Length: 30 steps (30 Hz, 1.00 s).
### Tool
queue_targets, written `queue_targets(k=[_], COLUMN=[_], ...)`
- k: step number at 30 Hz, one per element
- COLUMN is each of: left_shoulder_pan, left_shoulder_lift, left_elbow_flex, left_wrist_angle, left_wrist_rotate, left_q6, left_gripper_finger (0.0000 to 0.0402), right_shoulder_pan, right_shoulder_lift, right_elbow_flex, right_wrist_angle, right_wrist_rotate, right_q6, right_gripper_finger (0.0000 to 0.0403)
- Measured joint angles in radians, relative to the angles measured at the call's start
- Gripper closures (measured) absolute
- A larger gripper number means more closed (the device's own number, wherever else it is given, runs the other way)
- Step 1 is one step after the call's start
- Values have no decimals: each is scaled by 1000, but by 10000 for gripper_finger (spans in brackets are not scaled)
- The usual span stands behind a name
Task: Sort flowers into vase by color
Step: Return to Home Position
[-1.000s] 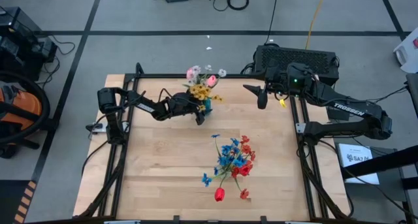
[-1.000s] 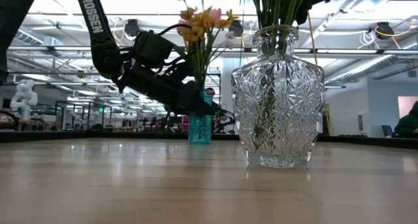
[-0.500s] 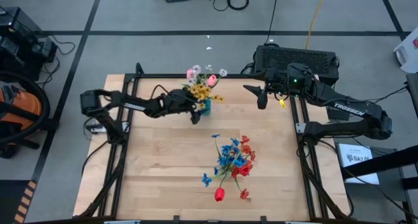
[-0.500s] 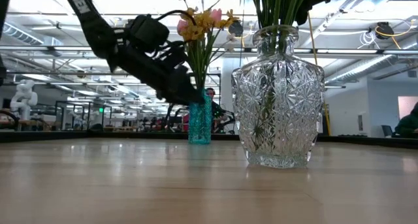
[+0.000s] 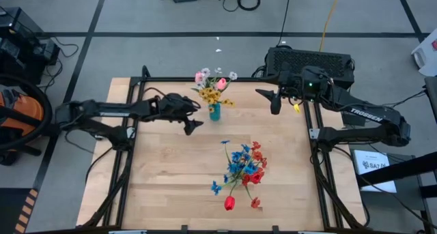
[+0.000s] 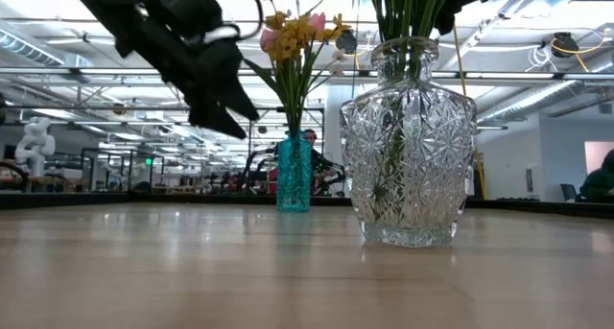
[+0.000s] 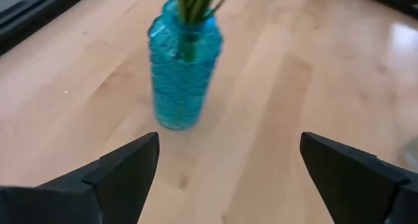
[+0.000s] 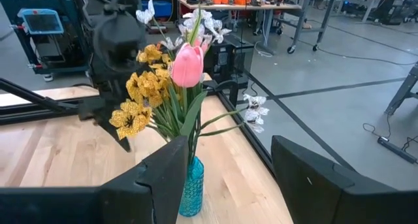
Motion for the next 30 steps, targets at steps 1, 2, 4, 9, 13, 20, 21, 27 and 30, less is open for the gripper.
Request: queue_targets(k=[1,2,4,9,13,20,21,27,30], left_shoulder_pan=[-9,-19,-42,-86,-89,-116,-130,-235,-296], left_shoulder_lift=[-29,-59,-116,-251,-335,-448,-462,-555,-581], left_elbow_flex=[0,0,0,0,0,-41,-59,-303,-435], left_wrist_angle=[-27,-53,-86,-169,-174,-142,-137,174,358], left_wrist_rotate=[0,0,1,3,-2,36,62,125,118], left_q6=[-4,-5,0,-4,15,79,95,77,49], left_gripper_finger=[26,26,26,26,26,26,26,26,26], right_shoulder_pan=[0,0,0,0,0,27,38,141,191], right_shoulder_lift=[-6,-11,-24,-56,-73,-77,-77,-86,-89], right_elbow_flex=[0,0,0,0,0,0,-3,-71,-135], right_wrist_angle=[-3,-7,-25,-97,-198,-397,-415,-427,-374], right_wrist_rotate=[0,1,1,2,1,0,-1,1,1], right_q6=[0,0,0,-6,41,163,174,257,303], right_gripper_finger=[190,190,190,190,190,190,190,190,190])
